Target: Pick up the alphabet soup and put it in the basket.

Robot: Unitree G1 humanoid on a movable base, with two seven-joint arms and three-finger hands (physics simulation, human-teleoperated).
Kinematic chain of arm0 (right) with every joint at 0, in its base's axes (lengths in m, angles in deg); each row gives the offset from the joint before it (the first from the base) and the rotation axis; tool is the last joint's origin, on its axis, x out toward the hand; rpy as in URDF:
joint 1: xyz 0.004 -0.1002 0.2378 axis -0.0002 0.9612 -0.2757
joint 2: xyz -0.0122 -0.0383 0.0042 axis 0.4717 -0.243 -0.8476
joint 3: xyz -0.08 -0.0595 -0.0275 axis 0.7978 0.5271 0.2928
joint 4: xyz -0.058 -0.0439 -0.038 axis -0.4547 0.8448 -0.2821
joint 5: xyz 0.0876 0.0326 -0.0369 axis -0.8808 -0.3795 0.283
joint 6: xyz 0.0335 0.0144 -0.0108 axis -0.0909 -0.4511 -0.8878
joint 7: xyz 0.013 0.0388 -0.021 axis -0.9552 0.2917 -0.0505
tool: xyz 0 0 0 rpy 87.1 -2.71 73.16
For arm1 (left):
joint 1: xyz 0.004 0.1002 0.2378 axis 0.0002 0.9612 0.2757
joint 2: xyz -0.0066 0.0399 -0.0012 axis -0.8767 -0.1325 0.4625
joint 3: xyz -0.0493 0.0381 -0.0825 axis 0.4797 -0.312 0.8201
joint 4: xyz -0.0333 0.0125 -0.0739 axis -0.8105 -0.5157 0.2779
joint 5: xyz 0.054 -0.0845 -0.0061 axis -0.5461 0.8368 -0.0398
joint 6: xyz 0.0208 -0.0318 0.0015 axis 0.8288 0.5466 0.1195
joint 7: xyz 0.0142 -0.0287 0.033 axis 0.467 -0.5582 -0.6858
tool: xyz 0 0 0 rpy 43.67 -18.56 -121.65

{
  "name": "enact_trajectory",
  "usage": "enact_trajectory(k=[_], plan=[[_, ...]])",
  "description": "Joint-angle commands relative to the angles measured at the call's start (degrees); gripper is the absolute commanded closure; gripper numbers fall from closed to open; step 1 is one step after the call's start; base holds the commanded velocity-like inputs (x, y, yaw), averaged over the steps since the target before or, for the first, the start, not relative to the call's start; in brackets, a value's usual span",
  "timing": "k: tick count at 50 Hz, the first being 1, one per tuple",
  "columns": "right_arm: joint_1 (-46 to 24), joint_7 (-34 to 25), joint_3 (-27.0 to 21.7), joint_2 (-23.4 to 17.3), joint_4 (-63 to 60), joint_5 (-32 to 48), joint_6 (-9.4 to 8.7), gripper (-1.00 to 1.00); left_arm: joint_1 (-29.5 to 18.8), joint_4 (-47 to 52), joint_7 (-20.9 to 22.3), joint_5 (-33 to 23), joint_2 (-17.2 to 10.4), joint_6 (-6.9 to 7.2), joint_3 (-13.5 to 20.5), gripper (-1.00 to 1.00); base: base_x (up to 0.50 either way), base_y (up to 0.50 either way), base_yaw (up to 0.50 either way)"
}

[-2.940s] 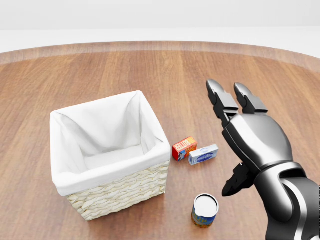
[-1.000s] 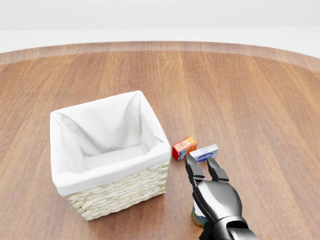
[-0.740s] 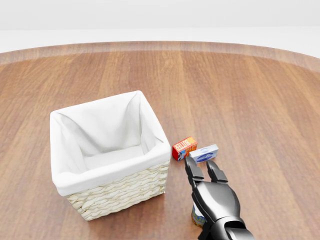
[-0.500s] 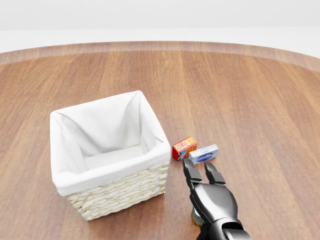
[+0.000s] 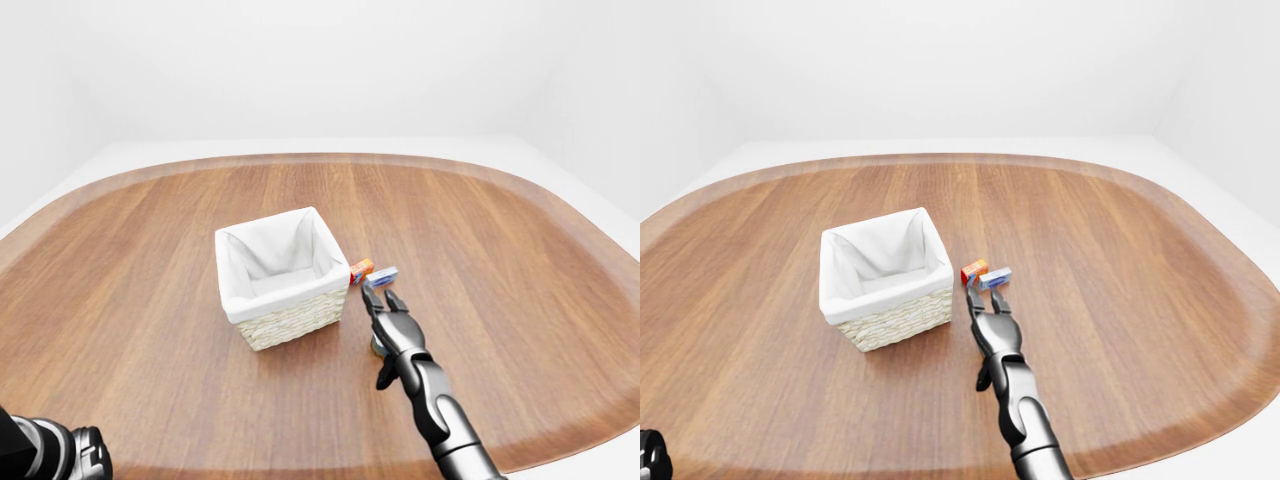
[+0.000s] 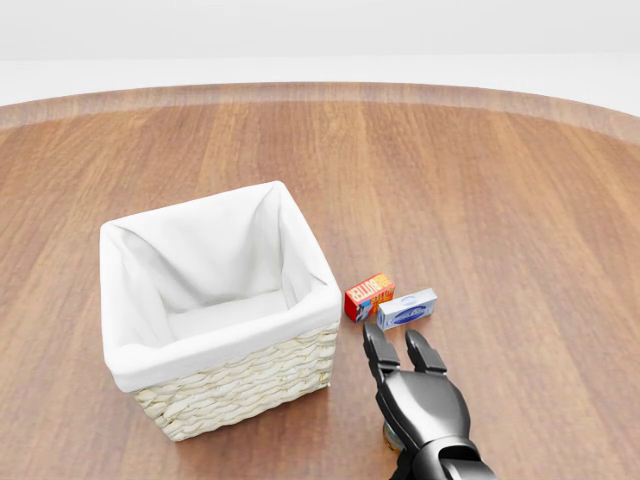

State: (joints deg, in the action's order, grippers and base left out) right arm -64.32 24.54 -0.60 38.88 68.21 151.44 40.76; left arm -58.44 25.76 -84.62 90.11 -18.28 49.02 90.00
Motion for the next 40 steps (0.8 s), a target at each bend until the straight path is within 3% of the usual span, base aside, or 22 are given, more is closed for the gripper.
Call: enact_trajectory(k=[1, 40], plan=[[-0.56, 0.91, -0.10, 0.02, 2.11, -0.61, 0.00, -1.00, -0.23, 0.12, 0.00, 0.55, -0.15, 0.00, -0.14, -1.00, 0.00, 0.00, 0.00], [-0.89, 4.74, 0.89, 0.49, 8.53, -2.38, 0.00, -1.00, -0.75, 0.24, 0.00, 0.78, -0.01, 0.00, -0.67, -1.00, 0.00, 0.00, 0.00]])
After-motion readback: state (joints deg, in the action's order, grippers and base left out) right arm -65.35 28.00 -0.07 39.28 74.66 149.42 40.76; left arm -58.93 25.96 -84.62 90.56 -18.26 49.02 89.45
